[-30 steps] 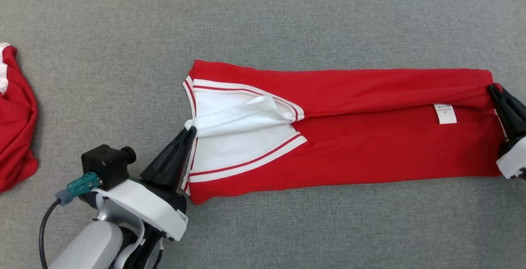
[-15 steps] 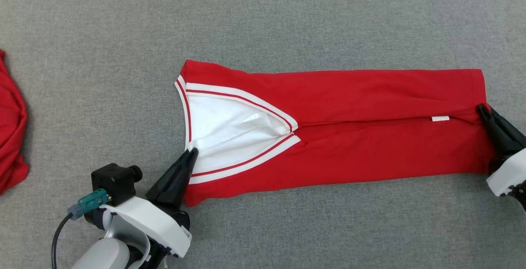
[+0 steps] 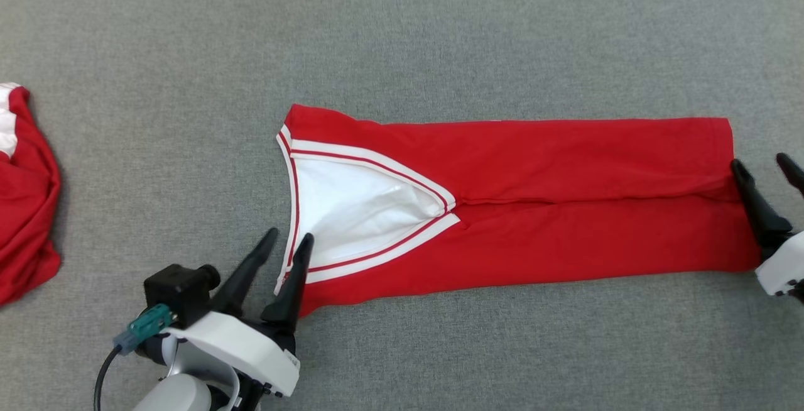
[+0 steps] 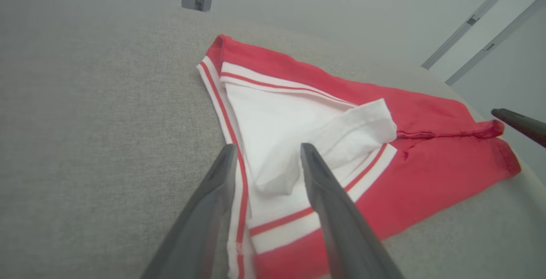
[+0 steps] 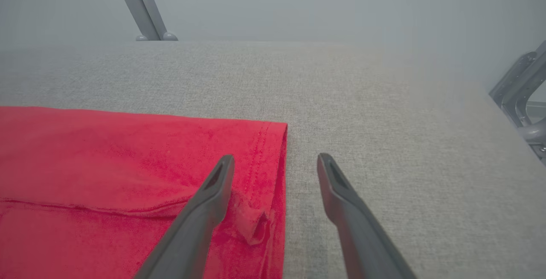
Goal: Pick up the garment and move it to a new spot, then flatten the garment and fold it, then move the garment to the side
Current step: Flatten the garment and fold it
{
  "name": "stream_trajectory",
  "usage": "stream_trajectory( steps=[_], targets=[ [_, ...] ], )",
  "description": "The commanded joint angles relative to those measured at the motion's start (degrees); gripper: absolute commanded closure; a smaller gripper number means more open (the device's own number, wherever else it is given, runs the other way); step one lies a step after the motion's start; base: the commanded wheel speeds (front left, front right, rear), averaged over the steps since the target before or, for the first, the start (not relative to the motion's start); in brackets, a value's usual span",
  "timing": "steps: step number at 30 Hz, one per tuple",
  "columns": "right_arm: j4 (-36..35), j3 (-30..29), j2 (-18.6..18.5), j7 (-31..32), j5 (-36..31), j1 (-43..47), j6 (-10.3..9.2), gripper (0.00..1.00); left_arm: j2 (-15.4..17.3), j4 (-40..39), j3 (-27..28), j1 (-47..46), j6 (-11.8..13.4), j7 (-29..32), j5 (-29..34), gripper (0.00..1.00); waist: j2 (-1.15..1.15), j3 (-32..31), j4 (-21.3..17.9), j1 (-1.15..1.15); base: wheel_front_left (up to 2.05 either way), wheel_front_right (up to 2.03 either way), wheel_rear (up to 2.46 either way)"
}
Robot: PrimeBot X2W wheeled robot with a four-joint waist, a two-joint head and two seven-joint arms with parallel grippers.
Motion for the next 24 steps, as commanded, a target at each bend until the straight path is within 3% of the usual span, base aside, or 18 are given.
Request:
stream_trajectory(
  steps=[1, 5, 12, 17, 19, 24],
  targets=[
    [-0.4, -1.7, -0.4, -0.2, -1.7, 0.9, -0.02, 0.00, 0.2, -0.2, 0.6, 0.9, 0.6, -0.9, 0.4, 0.00, 0.00, -1.1, 0.2, 0.00, 0.00, 0.00, 0.00],
    [-3.4, -9.6, 2.1, -0.1, -7.7, 3.0, -0.02, 0.00, -1.1, -0.2, 2.8, 2.2, 2.5, -4.3, -0.1, 0.00, 0.00, -3.6, 0.1, 0.00, 0.00, 0.00, 0.00],
    [-11.1, -18.7, 10.8, -0.1, -18.8, 9.7, -0.02, 0.00, -4.8, 1.7, 7.1, 4.0, 4.9, -7.7, 2.9, 0.00, 0.00, -8.5, -0.4, 0.00, 0.00, 0.00, 0.00],
    [-14.1, -20.9, 15.0, -0.1, -22.6, 13.6, -0.02, 0.00, -8.1, 1.2, 10.5, 5.6, 5.0, -7.9, 7.5, 0.00, 0.00, -11.0, -0.6, 0.00, 0.00, 0.00, 0.00],
    [-15.5, -21.6, 17.3, -0.1, -24.4, 16.4, -0.02, 0.00, -10.0, 1.3, 11.5, 7.8, 4.2, -7.9, 12.3, 0.00, 0.00, -12.6, -0.7, 0.00, 0.00, 0.00, 0.00],
    [-17.4, -23.5, 19.6, -0.1, -25.7, 20.7, -0.01, 0.00, -13.1, 0.6, 13.2, 11.8, 3.3, -8.0, 18.9, 0.00, 0.00, -15.2, -0.6, 0.00, 0.00, 0.00, 0.00]
  ],
)
